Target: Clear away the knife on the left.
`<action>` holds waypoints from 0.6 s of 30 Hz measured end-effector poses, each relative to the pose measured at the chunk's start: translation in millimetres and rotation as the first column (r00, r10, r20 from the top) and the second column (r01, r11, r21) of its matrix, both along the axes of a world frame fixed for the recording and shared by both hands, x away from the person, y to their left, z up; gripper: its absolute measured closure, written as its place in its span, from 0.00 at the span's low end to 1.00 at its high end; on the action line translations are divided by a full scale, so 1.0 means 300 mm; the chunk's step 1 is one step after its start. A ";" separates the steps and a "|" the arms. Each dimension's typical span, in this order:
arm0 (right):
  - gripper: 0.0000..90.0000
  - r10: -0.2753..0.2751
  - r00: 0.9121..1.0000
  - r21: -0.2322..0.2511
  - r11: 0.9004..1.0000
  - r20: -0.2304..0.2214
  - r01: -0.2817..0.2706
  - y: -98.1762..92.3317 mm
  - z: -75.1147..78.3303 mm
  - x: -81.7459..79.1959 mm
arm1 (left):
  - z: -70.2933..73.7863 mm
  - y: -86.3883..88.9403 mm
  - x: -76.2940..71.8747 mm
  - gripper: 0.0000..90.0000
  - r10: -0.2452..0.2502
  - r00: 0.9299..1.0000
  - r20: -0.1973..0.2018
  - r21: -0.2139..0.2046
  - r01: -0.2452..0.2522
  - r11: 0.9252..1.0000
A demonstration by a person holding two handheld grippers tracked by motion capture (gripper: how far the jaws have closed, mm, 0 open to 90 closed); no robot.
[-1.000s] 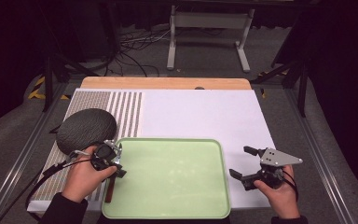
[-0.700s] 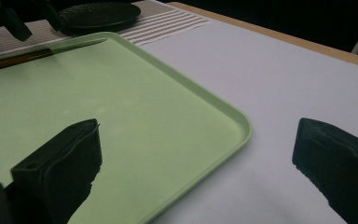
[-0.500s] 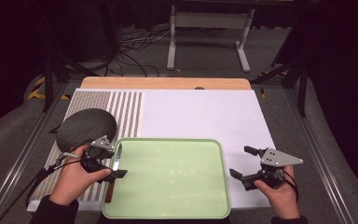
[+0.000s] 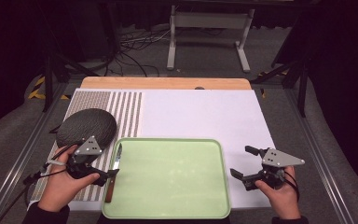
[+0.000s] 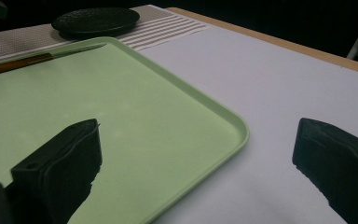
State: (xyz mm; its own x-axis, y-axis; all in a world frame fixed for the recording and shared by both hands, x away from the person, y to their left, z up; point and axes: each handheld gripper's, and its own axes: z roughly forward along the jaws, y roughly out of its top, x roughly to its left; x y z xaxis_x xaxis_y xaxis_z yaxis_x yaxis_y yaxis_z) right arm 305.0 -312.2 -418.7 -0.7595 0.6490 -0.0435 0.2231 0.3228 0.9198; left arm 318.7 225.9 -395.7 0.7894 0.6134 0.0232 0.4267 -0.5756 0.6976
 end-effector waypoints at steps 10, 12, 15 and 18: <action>0.02 -0.001 1.000 0.000 1.000 0.005 0.001 0.000 0.001 -0.001 | -0.027 0.085 -0.045 0.08 -0.005 0.995 0.096 -0.129 0.017 0.992; 0.02 -0.002 1.000 -0.001 1.000 0.005 0.002 0.001 0.000 -0.001 | -0.035 0.103 -0.049 0.09 -0.006 0.996 0.090 -0.149 0.020 0.989; 0.02 -0.002 1.000 0.001 1.000 0.008 0.002 0.002 0.000 -0.002 | -0.055 0.128 -0.055 0.09 -0.002 0.995 0.099 -0.199 0.022 0.980; 0.02 -0.004 1.000 0.003 1.000 0.009 0.004 0.002 -0.001 -0.002 | -0.078 0.152 -0.062 0.08 0.004 0.992 0.123 -0.246 0.027 0.969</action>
